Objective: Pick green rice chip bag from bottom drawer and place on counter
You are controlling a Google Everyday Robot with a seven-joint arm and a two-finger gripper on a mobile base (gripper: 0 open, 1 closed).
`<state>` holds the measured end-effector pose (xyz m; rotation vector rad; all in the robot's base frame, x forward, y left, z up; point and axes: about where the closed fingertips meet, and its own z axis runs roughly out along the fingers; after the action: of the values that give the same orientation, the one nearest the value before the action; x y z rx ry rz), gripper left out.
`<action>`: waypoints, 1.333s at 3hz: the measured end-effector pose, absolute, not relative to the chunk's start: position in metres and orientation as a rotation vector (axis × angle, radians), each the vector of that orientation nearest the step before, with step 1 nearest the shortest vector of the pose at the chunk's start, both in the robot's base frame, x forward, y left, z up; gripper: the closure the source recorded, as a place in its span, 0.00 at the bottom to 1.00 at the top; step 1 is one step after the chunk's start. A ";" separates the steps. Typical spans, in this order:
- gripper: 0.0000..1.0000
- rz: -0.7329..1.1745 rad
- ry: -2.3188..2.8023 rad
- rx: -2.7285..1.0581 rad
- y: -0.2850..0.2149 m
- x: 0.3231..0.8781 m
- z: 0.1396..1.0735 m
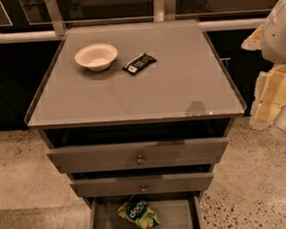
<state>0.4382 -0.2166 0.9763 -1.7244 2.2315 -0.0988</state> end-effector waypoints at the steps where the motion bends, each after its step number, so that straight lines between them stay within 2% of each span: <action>1: 0.00 -0.099 2.232 -1.724 -0.217 0.438 0.976; 2: 0.00 -0.058 2.217 -1.681 -0.215 0.435 0.964; 4: 0.00 0.193 2.168 -1.544 -0.206 0.407 0.844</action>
Offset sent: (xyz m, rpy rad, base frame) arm -0.0069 0.0019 -0.0387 0.1346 -0.0152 -0.0333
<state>0.4067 -0.2059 0.8440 -1.5437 2.1683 0.1926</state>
